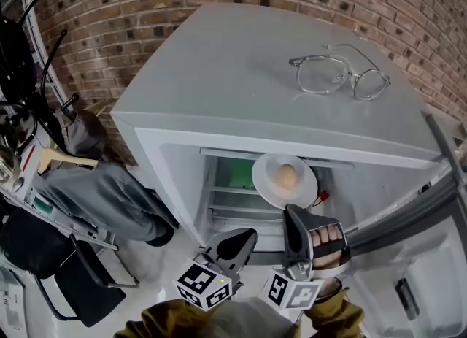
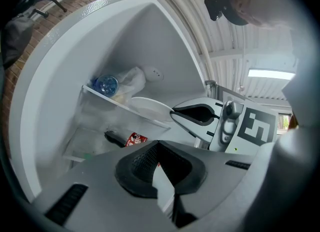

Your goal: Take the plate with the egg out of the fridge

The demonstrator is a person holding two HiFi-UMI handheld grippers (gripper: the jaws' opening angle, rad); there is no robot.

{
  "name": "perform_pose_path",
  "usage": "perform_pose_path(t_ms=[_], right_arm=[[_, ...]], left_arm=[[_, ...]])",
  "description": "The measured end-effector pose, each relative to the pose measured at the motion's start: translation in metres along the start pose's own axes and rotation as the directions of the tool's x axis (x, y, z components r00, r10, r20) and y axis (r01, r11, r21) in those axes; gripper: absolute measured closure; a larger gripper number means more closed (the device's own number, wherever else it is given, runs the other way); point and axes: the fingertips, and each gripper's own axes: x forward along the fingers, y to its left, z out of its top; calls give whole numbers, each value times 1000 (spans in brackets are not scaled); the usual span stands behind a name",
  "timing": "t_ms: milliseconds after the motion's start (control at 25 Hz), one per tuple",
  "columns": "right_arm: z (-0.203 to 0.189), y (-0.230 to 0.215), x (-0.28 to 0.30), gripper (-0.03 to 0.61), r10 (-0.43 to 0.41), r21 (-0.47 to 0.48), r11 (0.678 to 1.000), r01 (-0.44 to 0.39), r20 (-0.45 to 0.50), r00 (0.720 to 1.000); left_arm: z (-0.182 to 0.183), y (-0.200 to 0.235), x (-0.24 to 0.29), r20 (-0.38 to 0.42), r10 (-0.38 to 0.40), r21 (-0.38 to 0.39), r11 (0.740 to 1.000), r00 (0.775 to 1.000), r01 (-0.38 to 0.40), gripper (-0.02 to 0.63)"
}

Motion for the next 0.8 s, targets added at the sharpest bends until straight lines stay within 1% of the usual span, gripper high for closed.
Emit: perform_pose_path(t_ms=[120,440,680,800], right_arm=[[2,5,-3,565,-6,-4,1000,6,10,1000],[8,5,-17,565,-70,-7,997,71,36,997],[16,7,-24,565,-88,-32,995,90,54,995],[20,7,-26,565,-100,-37,994,102,56,993]], left_arm=[[-1,0,-3,0,7,-2,1000,1000,-7,606],[-1,2,-10,-2,22,-11,1000,1000,-22,606],[-3,0,-13,-28,-6,-2,1000,1000,6,606],[2,2,-17,-36,-15,-2,1000,999,15,606]])
